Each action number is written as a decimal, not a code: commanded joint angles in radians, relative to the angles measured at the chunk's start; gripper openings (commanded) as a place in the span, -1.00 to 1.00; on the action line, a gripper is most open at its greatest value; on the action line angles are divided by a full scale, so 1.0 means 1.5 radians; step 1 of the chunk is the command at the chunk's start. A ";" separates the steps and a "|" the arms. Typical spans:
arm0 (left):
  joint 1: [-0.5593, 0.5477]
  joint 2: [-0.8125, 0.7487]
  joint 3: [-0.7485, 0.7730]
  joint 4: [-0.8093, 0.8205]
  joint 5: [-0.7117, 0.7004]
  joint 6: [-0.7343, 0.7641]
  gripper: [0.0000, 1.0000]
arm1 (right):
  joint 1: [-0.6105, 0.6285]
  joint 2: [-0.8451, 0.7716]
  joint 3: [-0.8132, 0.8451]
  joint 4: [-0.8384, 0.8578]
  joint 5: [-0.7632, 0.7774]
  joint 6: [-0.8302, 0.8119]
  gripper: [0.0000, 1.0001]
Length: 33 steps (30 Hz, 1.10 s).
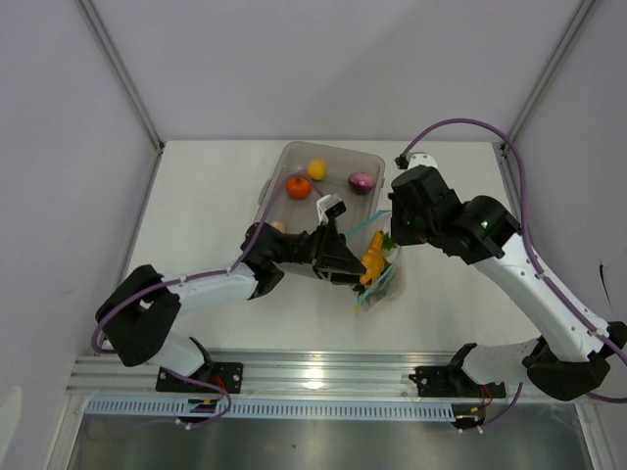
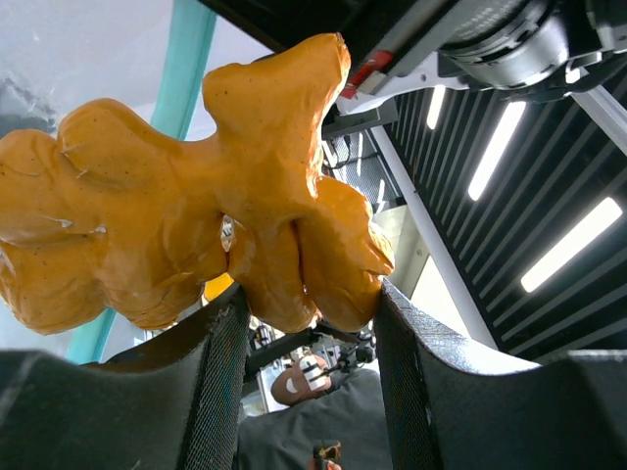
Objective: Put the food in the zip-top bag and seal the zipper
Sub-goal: Place the fake vegetable in the zipper food storage bag.
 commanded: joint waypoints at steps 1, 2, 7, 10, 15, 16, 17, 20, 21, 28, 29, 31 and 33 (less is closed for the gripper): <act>-0.011 0.014 0.019 0.039 0.007 0.008 -0.78 | -0.003 -0.011 0.029 0.024 0.000 -0.002 -1.00; -0.012 0.028 0.017 0.045 0.007 0.002 -0.78 | -0.003 -0.011 0.029 0.024 -0.001 -0.003 -1.00; -0.018 0.060 0.011 0.090 0.009 -0.030 -0.78 | -0.003 -0.013 0.030 0.023 0.000 -0.002 -1.00; -0.022 0.081 0.010 0.108 0.008 -0.047 -0.76 | -0.003 -0.013 0.029 0.023 -0.001 0.000 -1.00; -0.022 0.118 0.011 0.152 0.005 -0.088 -0.70 | -0.003 -0.012 0.026 0.024 -0.003 0.001 -1.00; -0.022 0.121 0.014 0.147 0.011 -0.088 -0.69 | -0.004 -0.012 0.024 0.023 -0.003 0.001 -1.00; -0.023 0.121 0.016 0.120 0.015 -0.079 -0.68 | -0.002 -0.012 0.024 0.024 -0.003 0.001 -1.00; -0.022 0.112 0.016 0.028 0.030 -0.052 -0.42 | -0.004 -0.012 0.020 0.025 -0.004 0.003 -1.00; -0.022 0.109 0.016 0.012 0.034 -0.032 -0.18 | -0.003 -0.012 0.019 0.024 -0.006 0.002 -1.00; -0.018 0.026 0.058 -0.292 0.049 0.206 0.81 | -0.003 -0.016 0.016 0.021 -0.006 0.003 -1.00; -0.017 0.016 0.068 -0.331 0.045 0.235 0.87 | -0.003 -0.017 0.016 0.020 -0.007 0.001 -1.00; -0.008 -0.005 0.078 -0.451 0.031 0.312 0.95 | -0.003 -0.018 0.015 0.020 -0.007 0.002 -1.00; -0.002 -0.037 0.094 -0.580 0.005 0.371 0.99 | -0.004 -0.020 0.013 0.020 -0.008 0.002 -1.00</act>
